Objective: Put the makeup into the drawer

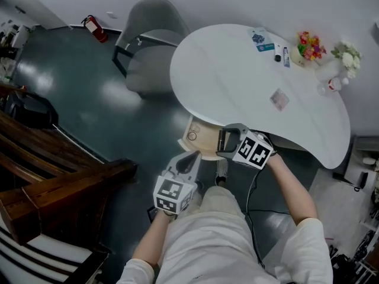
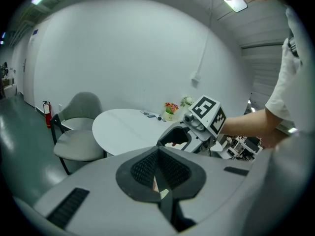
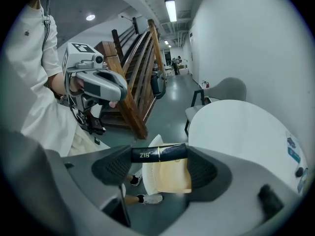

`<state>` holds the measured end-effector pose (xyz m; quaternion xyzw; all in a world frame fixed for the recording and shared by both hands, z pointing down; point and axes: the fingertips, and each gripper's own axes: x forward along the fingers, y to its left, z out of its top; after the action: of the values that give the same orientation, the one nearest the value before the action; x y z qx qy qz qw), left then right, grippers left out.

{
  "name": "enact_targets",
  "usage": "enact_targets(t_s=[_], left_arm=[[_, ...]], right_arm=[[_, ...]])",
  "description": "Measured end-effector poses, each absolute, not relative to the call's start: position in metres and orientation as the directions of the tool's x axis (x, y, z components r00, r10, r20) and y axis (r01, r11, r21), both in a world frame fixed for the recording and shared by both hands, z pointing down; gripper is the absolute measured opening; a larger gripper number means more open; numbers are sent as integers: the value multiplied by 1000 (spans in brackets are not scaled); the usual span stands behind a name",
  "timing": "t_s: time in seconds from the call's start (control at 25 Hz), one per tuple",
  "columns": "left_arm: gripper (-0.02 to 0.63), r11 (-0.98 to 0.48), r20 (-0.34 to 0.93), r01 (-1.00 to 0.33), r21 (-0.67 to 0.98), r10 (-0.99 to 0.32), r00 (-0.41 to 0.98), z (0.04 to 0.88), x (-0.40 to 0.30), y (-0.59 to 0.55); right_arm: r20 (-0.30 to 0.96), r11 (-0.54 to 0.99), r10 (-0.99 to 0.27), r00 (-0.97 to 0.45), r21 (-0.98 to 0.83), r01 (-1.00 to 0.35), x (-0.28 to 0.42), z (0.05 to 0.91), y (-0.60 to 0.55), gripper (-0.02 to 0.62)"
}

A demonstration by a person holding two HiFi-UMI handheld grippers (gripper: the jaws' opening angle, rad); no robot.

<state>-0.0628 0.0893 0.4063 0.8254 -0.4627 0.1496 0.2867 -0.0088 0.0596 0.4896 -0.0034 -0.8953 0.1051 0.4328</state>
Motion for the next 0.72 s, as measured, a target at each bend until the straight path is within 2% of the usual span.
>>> enact_targets(t_s=[0.44, 0.72], left_arm=[[9, -412, 539, -842, 348, -648, 539, 459, -94, 83], [9, -426, 560, -835, 348, -620, 550, 501, -102, 67]], right_arm=[[773, 958, -16, -634, -169, -230, -46, 576, 75, 360], [825, 969, 17, -565, -154, -195, -52, 654, 57, 360]])
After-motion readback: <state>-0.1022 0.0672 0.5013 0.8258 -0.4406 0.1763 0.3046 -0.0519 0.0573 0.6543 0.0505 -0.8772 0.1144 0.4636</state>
